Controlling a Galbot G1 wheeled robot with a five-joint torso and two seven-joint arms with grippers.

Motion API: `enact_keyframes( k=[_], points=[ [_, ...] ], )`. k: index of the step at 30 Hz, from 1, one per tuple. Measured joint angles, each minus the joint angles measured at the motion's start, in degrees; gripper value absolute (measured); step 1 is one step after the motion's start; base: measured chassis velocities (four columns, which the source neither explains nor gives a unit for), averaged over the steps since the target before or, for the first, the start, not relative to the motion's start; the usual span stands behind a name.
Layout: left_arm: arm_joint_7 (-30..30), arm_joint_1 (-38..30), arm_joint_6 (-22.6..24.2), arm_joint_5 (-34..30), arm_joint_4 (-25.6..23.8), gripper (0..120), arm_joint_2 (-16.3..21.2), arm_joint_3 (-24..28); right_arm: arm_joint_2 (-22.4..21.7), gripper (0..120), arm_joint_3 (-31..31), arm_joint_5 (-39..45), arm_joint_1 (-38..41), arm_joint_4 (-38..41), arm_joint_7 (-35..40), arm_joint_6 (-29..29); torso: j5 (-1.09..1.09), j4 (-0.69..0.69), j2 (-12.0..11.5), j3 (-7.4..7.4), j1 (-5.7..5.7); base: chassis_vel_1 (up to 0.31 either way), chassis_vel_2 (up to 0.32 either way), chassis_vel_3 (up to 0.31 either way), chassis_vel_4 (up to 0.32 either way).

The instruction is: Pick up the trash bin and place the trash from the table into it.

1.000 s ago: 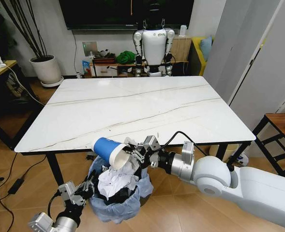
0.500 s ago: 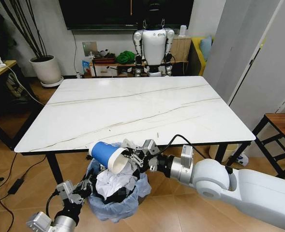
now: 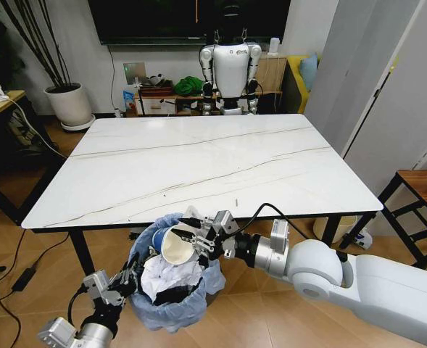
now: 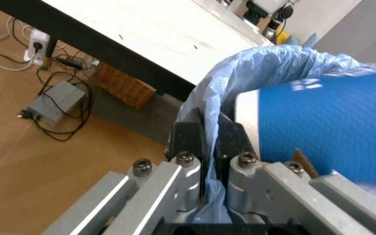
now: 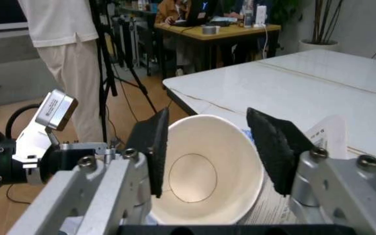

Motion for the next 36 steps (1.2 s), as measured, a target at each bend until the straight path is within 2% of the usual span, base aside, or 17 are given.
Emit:
enact_keyframes(
  k=[3,6,36],
  points=[
    [-0.01,-0.03,0.0,-0.03,0.09,0,-0.05,-0.05,-0.14,60,-0.22,-0.05,-0.06,0.19,-0.01,0.02,0.0,0.0,0.0,0.0,0.0,0.0,0.0,0.0,0.0],
    [-0.01,-0.03,0.0,-0.04,0.11,0,-0.11,-0.08,-0.47,64,-0.22,-0.13,-0.3,0.46,-0.01,0.06,0.0,0.0,0.0,0.0,0.0,0.0,0.0,0.0,0.0],
    [0.02,-0.56,-0.01,0.33,1.61,0,-0.58,0.09,-0.35,83,-1.74,0.11,-0.08,3.24,0.25,-0.24,0.0,0.0,0.0,0.0,0.0,0.0,0.0,0.0,0.0]
  ],
)
